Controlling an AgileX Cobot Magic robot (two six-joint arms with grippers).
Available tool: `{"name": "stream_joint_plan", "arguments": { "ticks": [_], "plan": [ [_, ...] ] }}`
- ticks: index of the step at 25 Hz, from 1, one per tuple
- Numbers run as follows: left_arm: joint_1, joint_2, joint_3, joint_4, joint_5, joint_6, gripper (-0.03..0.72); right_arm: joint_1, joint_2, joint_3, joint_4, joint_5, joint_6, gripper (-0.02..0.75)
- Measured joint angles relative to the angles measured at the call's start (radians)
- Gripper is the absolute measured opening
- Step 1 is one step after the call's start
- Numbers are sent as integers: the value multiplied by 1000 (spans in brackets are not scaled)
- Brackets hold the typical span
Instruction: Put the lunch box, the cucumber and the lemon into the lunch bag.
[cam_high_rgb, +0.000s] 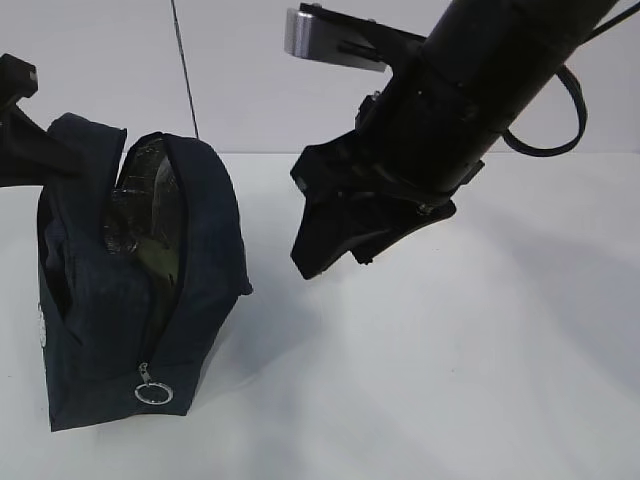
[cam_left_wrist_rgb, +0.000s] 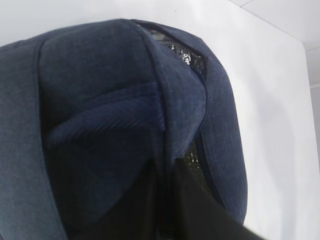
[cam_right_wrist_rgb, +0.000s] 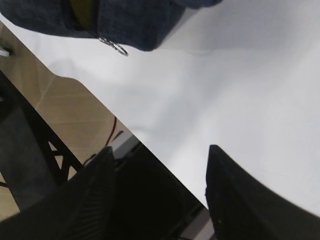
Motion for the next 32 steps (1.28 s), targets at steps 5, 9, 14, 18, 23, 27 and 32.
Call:
{"name": "stream_joint_plan", "arguments": {
  "ticks": [5, 9, 14, 18, 23, 27, 32],
  "plan": [
    [0, 0, 0, 0, 0, 0, 21, -3, -6, 26, 98, -143, -54, 454],
    [0, 0, 0, 0, 2, 7, 21, -50, 42, 26, 259, -199, -143, 454],
    [0, 0, 0, 0, 14, 20, 21, -183, 136, 27, 527, -208, -352, 454],
    [0, 0, 0, 0, 21, 27, 21, -241, 182, 24, 653, -206, -498, 454],
    [0, 0, 0, 0, 23, 32, 21, -247, 244, -25, 712, -197, -572, 454],
    [0, 0, 0, 0, 23, 38, 21, -247, 320, -85, 765, -162, -607, 454],
    [0, 0, 0, 0, 25, 38, 21, -247, 427, -159, 782, -115, -622, 454]
  ]
}}
